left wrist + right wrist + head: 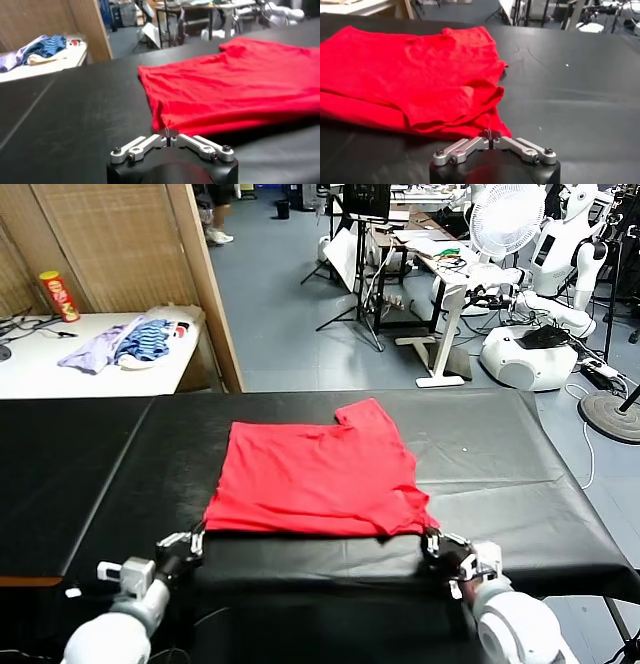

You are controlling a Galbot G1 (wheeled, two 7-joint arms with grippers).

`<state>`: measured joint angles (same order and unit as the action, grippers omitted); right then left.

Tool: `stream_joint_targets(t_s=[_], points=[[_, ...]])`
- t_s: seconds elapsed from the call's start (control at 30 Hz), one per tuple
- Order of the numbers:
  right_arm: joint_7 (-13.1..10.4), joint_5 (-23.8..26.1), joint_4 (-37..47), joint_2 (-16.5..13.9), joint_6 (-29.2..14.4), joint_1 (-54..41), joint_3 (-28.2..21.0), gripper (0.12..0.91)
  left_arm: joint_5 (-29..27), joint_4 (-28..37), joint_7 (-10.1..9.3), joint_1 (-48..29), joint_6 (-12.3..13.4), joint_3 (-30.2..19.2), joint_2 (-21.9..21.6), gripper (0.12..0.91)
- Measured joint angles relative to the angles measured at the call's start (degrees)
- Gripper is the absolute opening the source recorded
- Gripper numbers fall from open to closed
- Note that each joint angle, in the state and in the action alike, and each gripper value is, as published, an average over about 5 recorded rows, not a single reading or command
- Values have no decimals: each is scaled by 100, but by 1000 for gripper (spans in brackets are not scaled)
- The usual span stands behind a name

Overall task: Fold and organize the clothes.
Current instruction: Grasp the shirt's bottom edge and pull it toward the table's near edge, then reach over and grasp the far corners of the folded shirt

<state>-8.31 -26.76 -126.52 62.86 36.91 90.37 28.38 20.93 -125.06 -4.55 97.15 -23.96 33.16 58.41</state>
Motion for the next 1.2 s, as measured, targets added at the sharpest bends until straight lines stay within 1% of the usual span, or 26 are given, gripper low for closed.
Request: stream_joint_targets(t_s=[0.1, 0.13, 0.23, 0.27, 0.3, 0.33, 0.37, 0.47, 0.5, 0.57, 0.7, 0.73, 0.83, 0.93, 1.1, 1.2], points=[[-12, 4, -135, 55, 9, 193, 36, 155, -37, -206, 0, 349, -28, 62, -15, 125], [-18, 5, -182, 68, 19, 249, 52, 185, -42, -257, -1, 433, -39, 73, -15, 125], [-29, 5, -350, 81, 74, 406, 123, 325, -54, -347, -43, 570, -109, 79, 26, 131], [-31, 5, -416, 80, 103, 454, 148, 392, -59, -368, -58, 595, -132, 79, 46, 137], [-34, 4, -487, 77, 138, 503, 177, 443, -64, -390, -73, 617, -147, 82, 68, 158], [-40, 2, -561, 72, 180, 549, 206, 493, -69, -414, -78, 640, -153, 88, 88, 196], [-46, -8, -638, 65, 227, 594, 240, 560, -76, -438, -81, 665, -151, 97, 106, 235], [-59, -115, -882, 28, 334, 711, 367, 708, -85, -530, -100, 738, -158, 141, 156, 401], [-55, -193, -958, 9, 339, 731, 426, 743, -86, -569, -117, 765, -171, 159, 172, 451], [-45, -380, -1072, -40, 289, 725, 569, 784, -85, -662, -166, 824, -225, 205, 210, 552], [-56, -608, -997, -170, 36, 381, 788, 797, 74, -955, -221, 944, -324, 377, 290, 737], [-70, -617, -889, -199, -19, 197, 782, 797, 179, -1037, -225, 950, -349, 444, 296, 765], [-106, -604, -364, -274, -121, -559, 582, 798, 611, -1174, -314, 794, -467, 650, 237, 794], [-143, -558, 315, -313, -163, -1446, 184, 798, 1109, -1032, -483, 251, -653, 709, 93, 797], [-229, -510, 1639, -154, -187, -2956, -570, 798, 1874, -198, -597, -1261, -1012, 415, -142, 798], [-204, -455, 2448, 21, -224, -3731, -941, 798, 2220, 453, -713, -2204, -1346, 91, -176, 798]])
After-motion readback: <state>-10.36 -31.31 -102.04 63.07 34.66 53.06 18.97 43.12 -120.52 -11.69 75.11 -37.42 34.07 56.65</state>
